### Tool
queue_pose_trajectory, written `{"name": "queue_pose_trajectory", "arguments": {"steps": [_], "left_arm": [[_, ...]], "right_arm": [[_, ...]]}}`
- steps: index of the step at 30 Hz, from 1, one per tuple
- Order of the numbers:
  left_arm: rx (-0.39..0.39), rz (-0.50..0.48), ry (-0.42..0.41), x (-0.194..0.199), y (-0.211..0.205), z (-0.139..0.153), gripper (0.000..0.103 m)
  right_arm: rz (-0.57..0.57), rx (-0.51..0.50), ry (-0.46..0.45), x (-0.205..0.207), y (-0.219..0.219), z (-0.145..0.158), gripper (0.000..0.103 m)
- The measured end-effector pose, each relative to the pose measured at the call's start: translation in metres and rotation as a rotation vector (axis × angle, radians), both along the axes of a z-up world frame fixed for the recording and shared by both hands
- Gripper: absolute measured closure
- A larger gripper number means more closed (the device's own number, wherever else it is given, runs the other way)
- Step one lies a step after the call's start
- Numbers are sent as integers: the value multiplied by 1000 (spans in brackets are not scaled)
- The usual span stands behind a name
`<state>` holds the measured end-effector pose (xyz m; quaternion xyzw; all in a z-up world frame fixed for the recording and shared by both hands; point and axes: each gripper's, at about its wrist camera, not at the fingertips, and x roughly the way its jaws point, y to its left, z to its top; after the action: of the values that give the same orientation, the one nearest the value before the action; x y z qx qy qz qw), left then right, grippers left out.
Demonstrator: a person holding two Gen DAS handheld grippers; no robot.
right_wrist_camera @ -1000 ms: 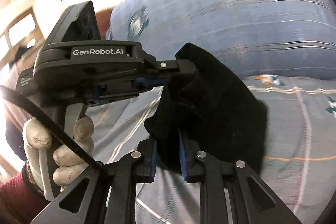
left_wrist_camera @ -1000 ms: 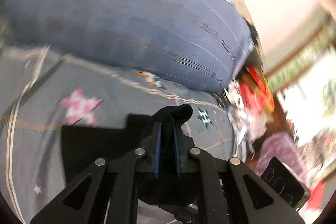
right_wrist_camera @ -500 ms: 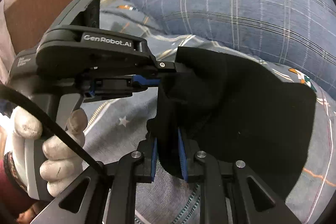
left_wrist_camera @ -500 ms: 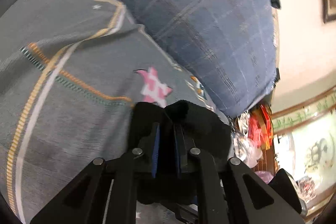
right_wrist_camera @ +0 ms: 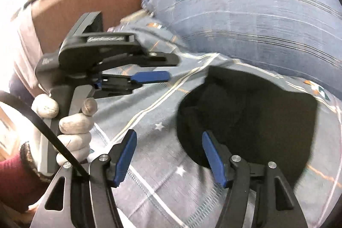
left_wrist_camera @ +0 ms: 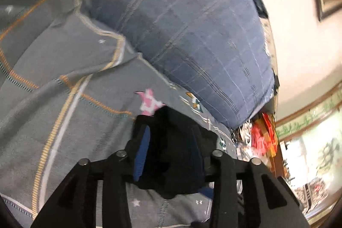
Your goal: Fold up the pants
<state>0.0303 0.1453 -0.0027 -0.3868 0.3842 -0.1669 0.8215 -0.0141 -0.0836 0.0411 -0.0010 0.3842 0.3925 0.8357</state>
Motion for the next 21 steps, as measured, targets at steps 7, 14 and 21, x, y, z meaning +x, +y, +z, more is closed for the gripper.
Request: {"name": "queue_pose_trajectory", "arguments": {"steps": [7,14,21], "left_arm": [[84,-79,14,20,-58,4,64],[246,-27,173,55,-69,-40,64],[220,-38,126,51,-66,-63,64]], "right_arm": [[-313,88,72,34,-105,16,37],[-295,256,314,107,-107,-5,37],[-492,161,431,174,-96,-73,41]]}}
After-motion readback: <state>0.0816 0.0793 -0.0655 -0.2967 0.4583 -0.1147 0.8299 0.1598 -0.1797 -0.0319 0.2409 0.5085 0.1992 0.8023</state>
